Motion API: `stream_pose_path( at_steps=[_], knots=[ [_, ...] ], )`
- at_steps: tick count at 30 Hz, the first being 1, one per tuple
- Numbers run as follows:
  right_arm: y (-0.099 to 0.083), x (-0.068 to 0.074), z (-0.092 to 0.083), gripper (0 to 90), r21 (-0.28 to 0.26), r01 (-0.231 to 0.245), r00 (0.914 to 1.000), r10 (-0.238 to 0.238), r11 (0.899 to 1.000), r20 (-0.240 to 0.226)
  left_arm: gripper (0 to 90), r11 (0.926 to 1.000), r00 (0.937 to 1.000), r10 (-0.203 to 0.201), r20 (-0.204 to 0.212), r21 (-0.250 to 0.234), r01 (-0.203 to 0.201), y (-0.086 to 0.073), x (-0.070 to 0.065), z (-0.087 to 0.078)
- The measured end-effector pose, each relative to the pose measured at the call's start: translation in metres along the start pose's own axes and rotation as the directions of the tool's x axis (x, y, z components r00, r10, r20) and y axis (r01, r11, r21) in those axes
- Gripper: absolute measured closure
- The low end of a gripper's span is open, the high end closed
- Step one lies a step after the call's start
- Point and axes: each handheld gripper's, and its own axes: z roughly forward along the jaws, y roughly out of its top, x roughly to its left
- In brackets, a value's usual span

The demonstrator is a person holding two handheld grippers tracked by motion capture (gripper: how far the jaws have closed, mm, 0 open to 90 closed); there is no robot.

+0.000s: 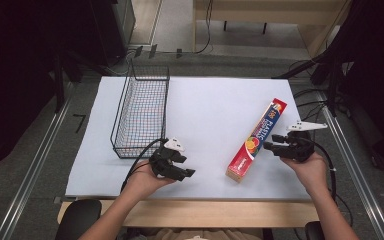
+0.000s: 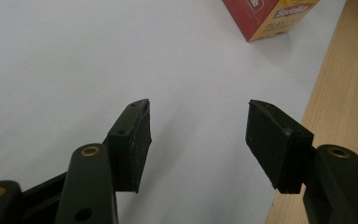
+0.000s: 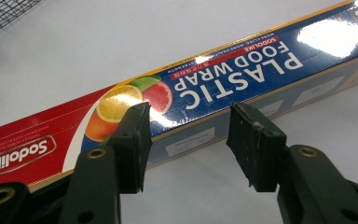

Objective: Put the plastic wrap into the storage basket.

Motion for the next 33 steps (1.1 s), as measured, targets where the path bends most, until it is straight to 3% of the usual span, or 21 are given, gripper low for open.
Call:
stream_pose_path(
  at_steps=[9, 14, 17, 23, 25, 27, 28, 32, 33],
  knots=[
    [0.002, 0.003, 0.000, 49.7, 0.008, -0.015, 0.9998, 0.015, 1.000, 0.016, 39.9, 0.9999, 0.9998, 0.017, 0.004, 0.001, -0.017, 0.001, -0.001, 0.000],
    [0.003, 0.004, -0.001, 47.4, 0.010, -0.045, 0.9983, 0.045, 0.999, 0.038, 37.9, 1.0000, 0.9999, 0.000, 0.013, -0.002, 0.000, 0.003, -0.004, 0.001],
    [0.005, 0.007, 0.000, 47.2, 0.015, -0.063, 0.9972, 0.062, 0.998, 0.041, 37.7, 0.9995, 0.9994, 0.032, 0.016, -0.002, -0.032, 0.004, -0.008, 0.000],
    [0.005, 0.009, 0.000, 45.6, 0.021, -0.070, 0.9964, 0.068, 0.997, 0.050, 37.8, 0.9997, 0.9993, 0.022, 0.030, 0.004, -0.022, 0.003, -0.003, -0.001],
    [0.007, 0.009, 0.001, 32.3, 0.025, -0.101, 0.9933, 0.099, 0.995, 0.060, 38.1, 0.9999, 0.9982, 0.013, 0.058, 0.000, -0.013, 0.004, -0.003, 0.000],
    [0.009, 0.009, 0.003, 28.5, 0.032, -0.113, 0.9909, 0.110, 0.993, 0.078, 38.1, 0.9998, 0.9980, 0.018, 0.061, 0.005, -0.018, 0.005, -0.004, 0.000],
    [0.014, 0.011, 0.005, 22.4, 0.051, -0.147, 0.9831, 0.140, 0.988, 0.118, 38.1, 0.9994, 0.9979, 0.033, 0.056, 0.004, -0.034, 0.005, -0.006, 0.001],
    [0.020, 0.012, 0.007, 20.8, 0.056, -0.186, 0.9738, 0.176, 0.981, 0.144, 38.2, 0.9993, 0.9975, 0.037, 0.060, 0.004, -0.038, 0.005, -0.006, 0.001],
    [0.025, 0.013, 0.010, 18.8, 0.062, -0.203, 0.9669, 0.190, 0.977, 0.170, 38.3, 0.9994, 0.9972, 0.034, 0.067, 0.003, -0.035, 0.005, -0.005, 0.001]
  ],
)
